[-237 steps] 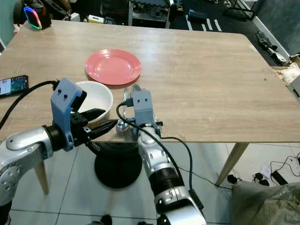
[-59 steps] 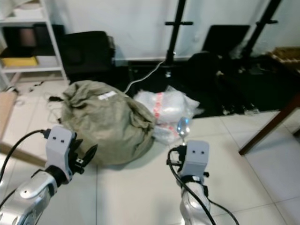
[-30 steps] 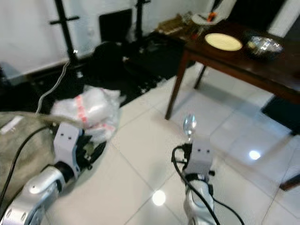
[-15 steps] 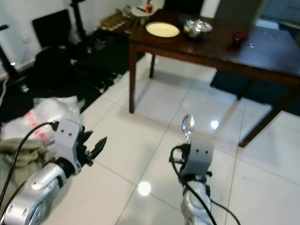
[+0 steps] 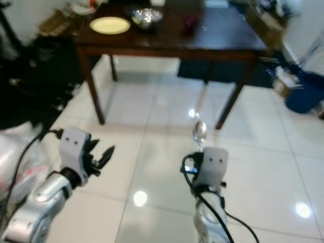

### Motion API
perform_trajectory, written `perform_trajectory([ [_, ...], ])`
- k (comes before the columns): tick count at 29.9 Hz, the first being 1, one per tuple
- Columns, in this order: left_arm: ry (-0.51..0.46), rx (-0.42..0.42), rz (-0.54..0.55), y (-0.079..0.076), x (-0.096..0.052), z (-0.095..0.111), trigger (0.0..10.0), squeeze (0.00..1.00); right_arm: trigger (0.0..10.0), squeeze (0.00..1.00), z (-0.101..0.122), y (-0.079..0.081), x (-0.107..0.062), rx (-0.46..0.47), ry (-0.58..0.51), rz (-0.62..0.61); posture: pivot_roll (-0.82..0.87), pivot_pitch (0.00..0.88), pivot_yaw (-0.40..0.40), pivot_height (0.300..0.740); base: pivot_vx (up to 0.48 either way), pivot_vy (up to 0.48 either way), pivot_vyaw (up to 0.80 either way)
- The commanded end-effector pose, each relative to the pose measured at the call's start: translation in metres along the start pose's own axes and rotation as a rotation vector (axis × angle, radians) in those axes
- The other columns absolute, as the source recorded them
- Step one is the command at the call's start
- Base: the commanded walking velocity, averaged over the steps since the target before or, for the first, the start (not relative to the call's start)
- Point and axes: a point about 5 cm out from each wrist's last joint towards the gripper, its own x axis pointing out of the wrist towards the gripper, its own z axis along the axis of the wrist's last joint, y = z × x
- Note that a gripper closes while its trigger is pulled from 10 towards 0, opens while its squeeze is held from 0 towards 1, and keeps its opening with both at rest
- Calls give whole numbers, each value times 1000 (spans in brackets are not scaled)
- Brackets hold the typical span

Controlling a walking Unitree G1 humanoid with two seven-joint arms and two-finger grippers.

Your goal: Setting the table

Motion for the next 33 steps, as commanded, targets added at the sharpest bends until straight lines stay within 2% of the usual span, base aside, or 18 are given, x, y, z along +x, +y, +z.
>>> perform_trajectory([
  [1, 7, 18, 31, 3, 0, -4, 10000, 0, 10000, 0, -3, 4, -4, 18, 7, 8, -41, 91, 78, 740, 480, 0, 0],
  [10, -2, 21, 26, 2, 2, -2, 10000, 0, 10000, 0, -2, 5, -3, 18, 2, 10, -42, 92, 80, 740, 480, 0, 0],
  [19, -4, 25, 15, 0, 3, -4, 10000, 0, 10000, 0, -3, 5, -3, 17, 4, 6, -42, 94, 81, 740, 480, 0, -709],
  [29, -4, 25, 16, 0, 3, -4, 10000, 0, 10000, 0, 3, 4, 2, 8, -20, 3, -43, 89, 84, 740, 480, 0, 0],
  [33, -27, 41, 46, 4, 5, 0, 10000, 0, 10000, 0, 10, 7, 4, -6, -53, 37, -43, 84, 88, 740, 480, 0, 0],
])
